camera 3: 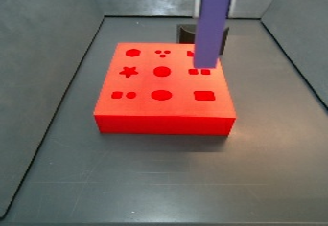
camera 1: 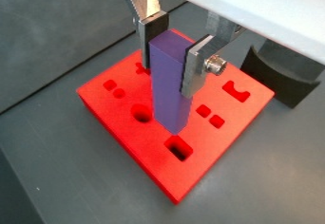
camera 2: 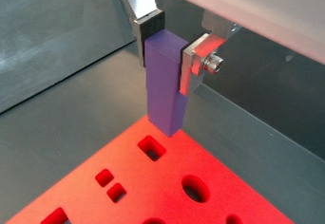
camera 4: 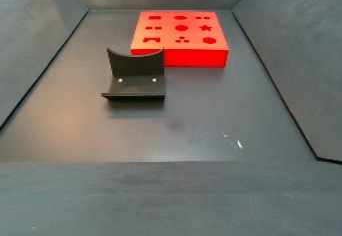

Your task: Insert the rectangle object.

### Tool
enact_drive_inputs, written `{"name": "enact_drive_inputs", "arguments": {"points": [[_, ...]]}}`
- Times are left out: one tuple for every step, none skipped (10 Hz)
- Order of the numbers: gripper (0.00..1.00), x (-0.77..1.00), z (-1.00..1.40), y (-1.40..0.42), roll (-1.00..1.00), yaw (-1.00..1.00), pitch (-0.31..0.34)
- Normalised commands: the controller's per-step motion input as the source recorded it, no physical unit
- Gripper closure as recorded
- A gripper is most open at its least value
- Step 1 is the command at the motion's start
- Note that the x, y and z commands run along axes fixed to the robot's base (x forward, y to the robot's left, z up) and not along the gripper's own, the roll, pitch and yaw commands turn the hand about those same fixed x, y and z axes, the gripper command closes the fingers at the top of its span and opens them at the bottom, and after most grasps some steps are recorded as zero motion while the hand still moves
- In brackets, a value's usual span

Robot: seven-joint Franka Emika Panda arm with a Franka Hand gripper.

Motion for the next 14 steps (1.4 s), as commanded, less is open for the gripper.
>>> {"name": "enact_drive_inputs", "arguments": {"points": [[1.0, 1.0, -0.18, 0.03, 0.0, 0.1, 0.0], [1.0, 0.94, -0.15, 0.0, 0.0, 0.17, -0.041], [1.0, 0.88, -0.13, 0.0, 0.06, 0.22, -0.017], [1.0, 0.61, -0.28, -0.13, 0.35, 0.27, 0.017], [1.0, 0.44, -0.32, -0.17, 0.42, 0.23, 0.024], [1.0, 0.37, -0.43, -0.21, 0.41, 0.18, 0.0], [1.0, 0.31, -0.42, -0.18, 0.38, 0.08, 0.014], [1.0, 0.18, -0.24, 0.0, 0.2, -0.12, 0.023], [1.0, 0.11, 0.0, 0.15, 0.01, -0.42, 0.047], [1.0, 0.0, 0.01, 0.25, -0.04, -0.43, 0.087], [1.0, 0.0, 0.0, 0.11, -0.15, -0.26, 0.061], [1.0, 0.0, 0.0, 0.0, -0.2, 0.0, 0.0], [1.0, -0.01, 0.0, -0.09, -0.15, 0.05, 0.04], [1.0, -0.18, 0.0, 0.0, -0.25, 0.16, 0.043]]}}
